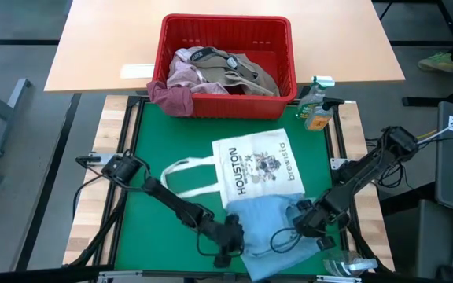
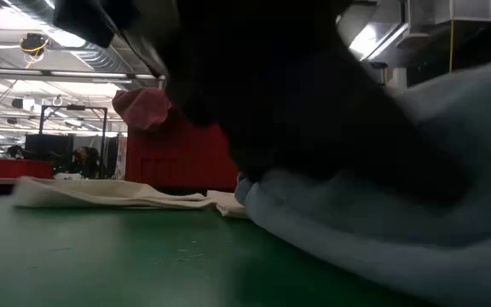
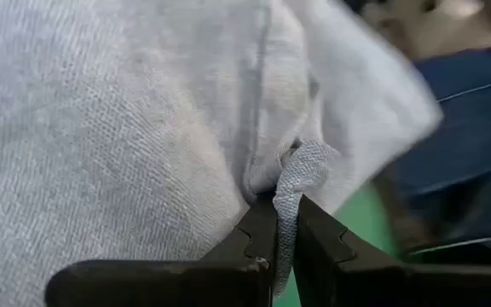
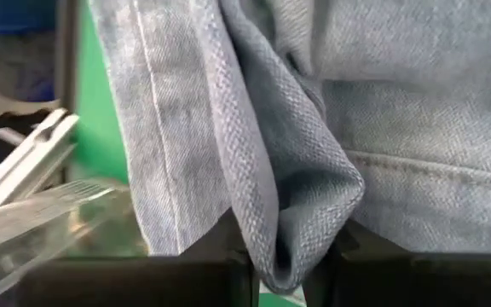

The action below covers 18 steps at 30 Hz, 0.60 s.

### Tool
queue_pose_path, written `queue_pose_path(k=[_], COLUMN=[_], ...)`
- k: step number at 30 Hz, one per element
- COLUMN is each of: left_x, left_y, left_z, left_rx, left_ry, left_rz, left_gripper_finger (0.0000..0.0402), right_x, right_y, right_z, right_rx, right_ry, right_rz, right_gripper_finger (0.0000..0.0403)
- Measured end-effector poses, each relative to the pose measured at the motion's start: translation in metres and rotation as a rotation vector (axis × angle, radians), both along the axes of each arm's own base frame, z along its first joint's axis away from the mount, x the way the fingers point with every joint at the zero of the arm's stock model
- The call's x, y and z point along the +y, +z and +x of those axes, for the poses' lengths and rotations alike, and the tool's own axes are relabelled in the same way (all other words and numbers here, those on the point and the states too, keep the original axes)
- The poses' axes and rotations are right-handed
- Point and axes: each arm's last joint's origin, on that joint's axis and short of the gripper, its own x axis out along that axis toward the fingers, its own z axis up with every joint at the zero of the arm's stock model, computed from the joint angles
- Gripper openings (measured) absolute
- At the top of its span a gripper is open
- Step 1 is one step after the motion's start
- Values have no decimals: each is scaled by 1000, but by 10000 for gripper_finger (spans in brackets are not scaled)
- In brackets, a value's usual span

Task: Fold Laundry from Bin
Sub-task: Fold the blue pants from the red laundry basket

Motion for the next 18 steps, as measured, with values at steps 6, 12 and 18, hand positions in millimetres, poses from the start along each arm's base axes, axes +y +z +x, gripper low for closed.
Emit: queue_pose_path(k=[6,12,18], left_x=[24,46,53], left_y=[5,44,85], left_z=[0,-10,-18], left_rx=[95,97,8], left_ry=[65,110,167], left_rz=[70,232,248], left_gripper_finger=[14,13,12], right_x=[-26,-51,-61], right_y=[-3,6,51], right_z=[13,17,10], right_rx=[2,2,-95], right_ry=[-39,-87,-120], right_rz=[-89,-173,-286], right_gripper_finger=[53,53,53])
